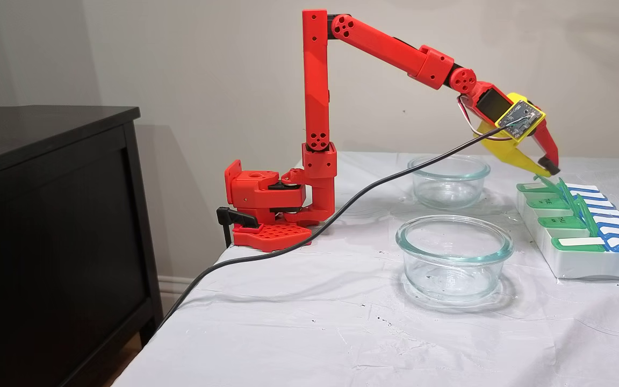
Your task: Sort medicines into box.
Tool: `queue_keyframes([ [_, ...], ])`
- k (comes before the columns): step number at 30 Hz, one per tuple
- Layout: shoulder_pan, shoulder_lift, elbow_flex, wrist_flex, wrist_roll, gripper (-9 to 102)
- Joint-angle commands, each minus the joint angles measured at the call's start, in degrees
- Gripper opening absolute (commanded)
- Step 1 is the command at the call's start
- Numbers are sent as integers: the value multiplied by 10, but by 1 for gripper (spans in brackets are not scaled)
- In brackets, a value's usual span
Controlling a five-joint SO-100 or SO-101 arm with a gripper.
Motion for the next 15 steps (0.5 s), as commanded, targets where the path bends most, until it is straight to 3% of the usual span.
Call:
queue_keyframes([
  [1, 2, 11, -48, 16, -9, 0],
  [7, 9, -39, -56, 11, -18, 0],
  [15, -2, -64, -99, 107, -33, 0],
])
